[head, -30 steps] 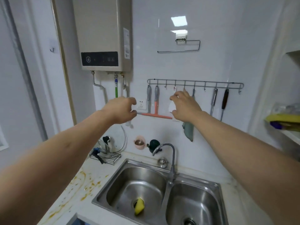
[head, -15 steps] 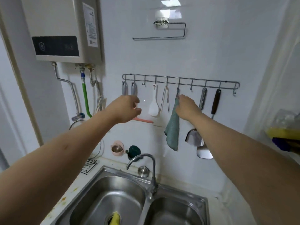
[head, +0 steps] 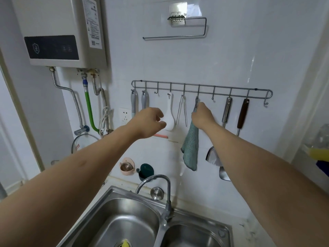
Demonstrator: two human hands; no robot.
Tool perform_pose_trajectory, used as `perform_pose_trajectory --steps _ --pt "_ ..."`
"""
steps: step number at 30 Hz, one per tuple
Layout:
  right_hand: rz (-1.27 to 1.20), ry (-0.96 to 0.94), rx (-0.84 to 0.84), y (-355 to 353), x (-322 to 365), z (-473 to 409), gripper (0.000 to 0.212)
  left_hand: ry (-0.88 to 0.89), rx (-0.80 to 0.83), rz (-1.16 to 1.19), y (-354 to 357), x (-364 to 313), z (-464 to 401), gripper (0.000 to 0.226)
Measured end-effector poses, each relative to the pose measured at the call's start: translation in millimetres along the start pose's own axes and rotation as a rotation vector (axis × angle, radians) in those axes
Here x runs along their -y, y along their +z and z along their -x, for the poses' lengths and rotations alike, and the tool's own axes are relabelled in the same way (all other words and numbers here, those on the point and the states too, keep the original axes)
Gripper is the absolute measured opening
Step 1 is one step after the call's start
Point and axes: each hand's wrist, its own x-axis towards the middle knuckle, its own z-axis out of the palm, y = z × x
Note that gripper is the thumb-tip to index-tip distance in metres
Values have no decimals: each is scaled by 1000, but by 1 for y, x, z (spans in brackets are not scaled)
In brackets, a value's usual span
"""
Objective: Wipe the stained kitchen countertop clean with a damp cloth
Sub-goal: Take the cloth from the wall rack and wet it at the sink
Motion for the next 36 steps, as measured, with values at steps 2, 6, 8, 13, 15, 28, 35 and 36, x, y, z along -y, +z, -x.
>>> perform_pose_trajectory --steps 2,6,8,13,15,28,35,36 --pt "-89 29 -14 4 -1 -6 9 -3 20 -16 1 2 2 47" --pt "-151 53 -6 5 1 -12 17 -18 48 -47 1 8 5 46" --pt "-108 72 -4 5 1 -16 20 -21 48 -58 0 9 5 45" --pt "-193 121 -19 6 -1 -23 15 -8 49 -75 -2 9 5 46" --pt "-253 151 -28 4 -2 -25 13 -1 56 -87 -2 7 4 47" --pt "-469 54 -163 -10 8 -25 20 3 69 -52 6 -8 -6 47" --pt "-549 -76 -110 -21 32 -17 13 -22 77 35 16 -12 -12 47" --pt "-557 -79 -67 -21 36 -14 11 -28 71 55 18 -12 -13 49"
